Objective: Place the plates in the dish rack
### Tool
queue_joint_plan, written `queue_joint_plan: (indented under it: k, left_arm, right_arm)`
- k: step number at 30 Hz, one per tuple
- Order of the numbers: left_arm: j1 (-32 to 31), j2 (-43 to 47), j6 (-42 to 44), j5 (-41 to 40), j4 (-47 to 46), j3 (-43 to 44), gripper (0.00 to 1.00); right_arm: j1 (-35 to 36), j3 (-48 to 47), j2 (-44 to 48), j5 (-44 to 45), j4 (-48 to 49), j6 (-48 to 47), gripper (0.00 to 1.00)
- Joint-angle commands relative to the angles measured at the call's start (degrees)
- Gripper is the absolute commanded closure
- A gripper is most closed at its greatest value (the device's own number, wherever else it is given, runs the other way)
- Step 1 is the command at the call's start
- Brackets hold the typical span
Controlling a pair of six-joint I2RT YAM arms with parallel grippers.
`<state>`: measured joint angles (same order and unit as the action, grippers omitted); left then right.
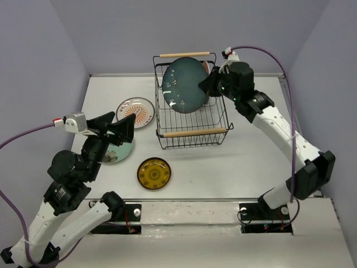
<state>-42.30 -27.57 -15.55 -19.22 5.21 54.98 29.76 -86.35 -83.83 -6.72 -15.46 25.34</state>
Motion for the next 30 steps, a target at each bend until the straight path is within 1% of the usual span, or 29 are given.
queue_joint_plan:
  k: [1,2,3,5,6,9,10,12,14,16,20,27,30]
  left_arm:
    - [-0.15,-0.38,4.83,-5.74,0.59,-4.44,0.01]
    - [-0.23,-0.12,4.92,-5.65,0.33,-5.66,0.01]
    - [-0.15,0.67,5.09,-5.48,-0.11,-6.28,0.01]
    - [-0.15,1.81,4.83,-5.30,-0.38,-8.13,0.01]
    - [-0.15,2.26,4.57,-5.39,-0.38,-8.66,0.01]
    - [-0.15,3.23,4.21,-5.48,-0.38,-9.54,0.01]
    - [-0.15,3.23,4.21,-5.21,-0.38,-9.45,0.01]
    - [-0.06,3.14,4.04,-3.81,-0.82,-9.80,0.01]
    - [0.03,2.88,3.77,-2.67,-1.08,-10.07,0.01]
    - [0.20,2.44,3.42,-1.79,-1.00,-10.16,0.01]
    - [0.64,2.61,2.98,-1.34,-1.43,-10.59,0.01]
    - [1.17,2.96,2.81,-1.61,-1.52,-10.68,0.01]
    - [1.35,2.61,2.72,-1.34,-1.61,-10.77,0.01]
  right_arm:
    - [4.16,-13.83,-5.71,24.44,4.92,-0.90,0.93]
    - [4.78,-16.11,-7.47,27.78,3.61,-2.04,0.93]
    - [6.35,-20.57,-11.23,33.99,3.08,-4.66,0.93]
    - [7.59,-25.69,-15.37,39.21,1.67,-7.66,0.93]
    - [8.20,-30.50,-19.49,44.11,0.88,-10.81,0.93]
    - [9.70,-37.47,-25.48,49.86,0.52,-16.61,0.93]
    - [10.40,-41.84,-29.42,53.36,0.44,-18.12,0.93]
    - [10.93,-45.74,-32.96,58.28,0.52,-21.63,0.93]
    - [11.46,-50.21,-37.27,60.94,0.61,-23.66,0.93]
    - [11.46,-52.33,-40.08,62.97,2.10,-27.08,0.93]
    - [11.46,-53.05,-42.55,64.90,4.91,-30.16,0.93]
    - [11.46,-51.91,-44.75,66.31,6.68,-31.50,0.93]
    - [10.94,-48.06,-44.58,65.61,6.76,-29.75,0.93]
